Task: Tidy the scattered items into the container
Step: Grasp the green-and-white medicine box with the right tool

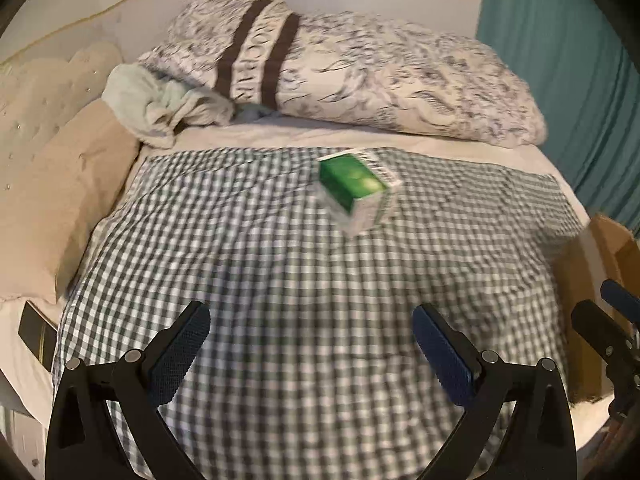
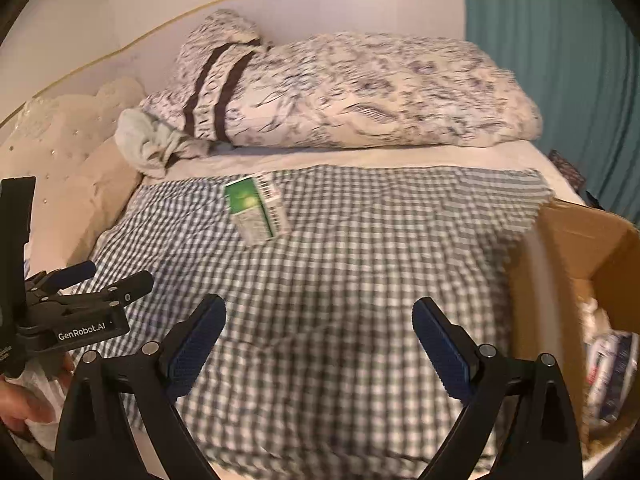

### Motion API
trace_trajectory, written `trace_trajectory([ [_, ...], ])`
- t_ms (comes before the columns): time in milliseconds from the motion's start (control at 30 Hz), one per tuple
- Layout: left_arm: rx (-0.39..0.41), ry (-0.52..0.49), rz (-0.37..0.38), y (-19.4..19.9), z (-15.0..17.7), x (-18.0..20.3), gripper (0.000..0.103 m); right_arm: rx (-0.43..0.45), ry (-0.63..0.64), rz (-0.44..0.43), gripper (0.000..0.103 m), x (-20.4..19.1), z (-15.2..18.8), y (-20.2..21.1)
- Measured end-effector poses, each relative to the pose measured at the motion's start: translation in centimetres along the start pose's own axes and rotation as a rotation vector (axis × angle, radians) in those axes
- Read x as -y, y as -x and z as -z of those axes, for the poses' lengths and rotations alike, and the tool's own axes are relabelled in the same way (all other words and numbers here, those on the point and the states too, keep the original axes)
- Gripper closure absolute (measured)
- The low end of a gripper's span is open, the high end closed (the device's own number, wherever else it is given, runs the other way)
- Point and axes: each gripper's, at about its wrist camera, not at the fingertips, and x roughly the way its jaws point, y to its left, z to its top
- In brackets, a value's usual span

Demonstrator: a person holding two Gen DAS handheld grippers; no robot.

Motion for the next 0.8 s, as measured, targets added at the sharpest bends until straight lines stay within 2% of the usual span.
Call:
trace_trajectory([
  [300, -0.049, 0.090, -0.065, -6.7, -1.9, -6.1, 0.000, -0.076, 0.070, -0.052, 0.008, -4.5, -2.2, -8.4],
  [500, -0.078, 0.117, -0.078, -10.6, -3.3, -7.6, 0.000, -0.091, 0.125, -0.116, 0.008, -6.9, -4.1, -13.2],
  [633, -0.084, 0.117, -0.079, -12.4, -4.2, -7.6, 0.000, -0.086, 0.175, -0.104, 0.008, -7.7, -5.2, -15.9],
  [800, -0.098, 0.110, -0.099, -14.3, -4.9, -7.9, 0.000, -0.111, 0.174, -0.107, 0.008, -7.5, -6.0, -19.6],
])
